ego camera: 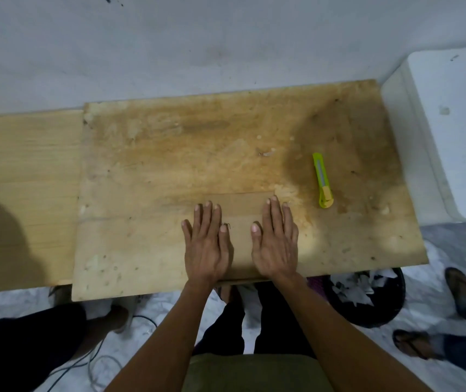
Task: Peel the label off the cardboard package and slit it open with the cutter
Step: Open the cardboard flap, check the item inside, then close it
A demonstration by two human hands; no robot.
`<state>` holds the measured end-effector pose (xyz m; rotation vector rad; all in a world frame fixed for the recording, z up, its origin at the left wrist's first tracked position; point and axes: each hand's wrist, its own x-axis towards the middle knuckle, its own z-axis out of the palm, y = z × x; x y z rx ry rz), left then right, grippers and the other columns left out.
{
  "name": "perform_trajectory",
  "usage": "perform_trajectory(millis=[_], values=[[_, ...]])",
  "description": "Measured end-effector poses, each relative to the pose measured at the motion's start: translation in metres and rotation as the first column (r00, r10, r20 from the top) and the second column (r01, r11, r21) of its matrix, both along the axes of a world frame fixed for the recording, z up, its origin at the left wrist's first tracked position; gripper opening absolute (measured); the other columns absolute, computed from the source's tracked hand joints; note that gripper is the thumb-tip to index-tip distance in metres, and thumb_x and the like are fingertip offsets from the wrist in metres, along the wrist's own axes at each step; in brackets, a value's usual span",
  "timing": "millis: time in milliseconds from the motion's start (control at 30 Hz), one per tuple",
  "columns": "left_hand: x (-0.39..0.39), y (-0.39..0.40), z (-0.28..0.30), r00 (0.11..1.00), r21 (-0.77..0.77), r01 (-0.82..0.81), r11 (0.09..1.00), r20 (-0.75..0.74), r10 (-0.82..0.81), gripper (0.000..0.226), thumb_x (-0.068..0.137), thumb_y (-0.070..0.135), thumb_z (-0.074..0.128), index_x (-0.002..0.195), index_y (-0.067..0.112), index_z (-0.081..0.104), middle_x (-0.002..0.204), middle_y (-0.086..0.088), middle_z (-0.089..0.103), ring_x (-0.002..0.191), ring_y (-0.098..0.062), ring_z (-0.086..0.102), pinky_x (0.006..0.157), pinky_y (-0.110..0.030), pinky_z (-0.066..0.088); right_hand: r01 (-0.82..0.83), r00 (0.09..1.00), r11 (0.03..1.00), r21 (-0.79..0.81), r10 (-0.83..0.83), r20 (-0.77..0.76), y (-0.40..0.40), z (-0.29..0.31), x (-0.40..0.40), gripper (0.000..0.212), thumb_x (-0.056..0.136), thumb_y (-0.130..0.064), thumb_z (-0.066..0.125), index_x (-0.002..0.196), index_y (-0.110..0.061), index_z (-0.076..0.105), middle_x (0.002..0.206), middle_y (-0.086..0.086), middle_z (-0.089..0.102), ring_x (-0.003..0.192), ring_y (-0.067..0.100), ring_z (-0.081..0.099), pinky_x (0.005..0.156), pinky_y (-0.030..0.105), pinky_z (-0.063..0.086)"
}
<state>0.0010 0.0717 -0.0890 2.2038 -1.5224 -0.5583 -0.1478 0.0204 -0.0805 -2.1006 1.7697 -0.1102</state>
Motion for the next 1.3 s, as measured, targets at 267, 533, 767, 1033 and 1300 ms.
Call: perform_trajectory(millis=[267, 533, 767, 1033, 1300], values=[[-0.005, -0.003, -0.010, 0.979, 0.105, -0.025, 0.994, 0.202, 0.003, 0.057, 0.105, 0.040, 0.021, 0.158, 0.020, 0.022, 0.167, 0.000, 0.013, 0.155, -0.021, 0.004, 0.121, -0.059, -0.007, 0.001, 0.996, 0.998, -0.062, -0.007, -0.093, -0.004, -0.012, 0.003, 0.060, 0.102, -0.045, 0.025, 0.156, -0.020, 0.015, 0.165, -0.001, 0.009, 0.152, 0.024, 0.002, 0.116, 0.063, 0.006], [-0.008, -0.029, -0.004, 0.985, 0.178, -0.158, 0.971, 0.100, 0.142, 0.056, 0.105, 0.050, 0.015, 0.159, 0.035, 0.009, 0.168, -0.007, 0.001, 0.154, -0.020, -0.012, 0.119, -0.054, -0.016, 0.053, 0.991, 0.993, -0.105, -0.065, -0.113, -0.028, -0.019, 0.017, 0.059, 0.103, -0.048, 0.031, 0.155, -0.024, 0.017, 0.164, 0.006, 0.015, 0.152, 0.027, 0.004, 0.115, 0.063, 0.007], [-0.007, -0.028, -0.004, 0.986, 0.118, -0.150, 0.982, 0.086, 0.140, 0.056, 0.106, 0.047, 0.022, 0.158, 0.029, 0.018, 0.168, -0.003, 0.009, 0.155, -0.015, -0.004, 0.120, -0.052, -0.016, 0.043, 0.998, 0.997, -0.071, -0.047, -0.048, -0.028, -0.020, 0.017, 0.058, 0.104, -0.047, 0.027, 0.156, -0.025, 0.013, 0.164, 0.003, 0.010, 0.152, 0.020, -0.004, 0.118, 0.061, 0.002], [-0.002, -0.026, 0.007, 0.978, 0.006, -0.155, 0.988, -0.140, 0.155, 0.056, 0.105, 0.034, 0.036, 0.155, 0.012, 0.030, 0.161, -0.022, 0.024, 0.151, -0.036, 0.018, 0.119, -0.059, 0.014, 0.089, 0.973, 0.996, 0.010, -0.089, 0.211, -0.024, -0.012, 0.022, 0.057, 0.104, -0.043, 0.026, 0.156, -0.021, 0.015, 0.165, 0.003, 0.009, 0.152, 0.014, -0.003, 0.122, 0.046, -0.001], [-0.001, -0.028, 0.042, 0.930, -0.187, -0.264, 0.946, -0.308, 0.198, 0.055, 0.097, 0.021, 0.064, 0.148, 0.015, 0.045, 0.161, -0.014, 0.029, 0.130, 0.012, 0.040, 0.091, -0.005, 0.033, 0.289, 0.777, 0.955, 0.067, -0.275, 0.566, -0.033, 0.015, 0.020, 0.051, 0.103, -0.042, 0.035, 0.151, -0.023, 0.032, 0.159, -0.003, 0.030, 0.146, 0.007, 0.023, 0.121, 0.034, 0.020]])
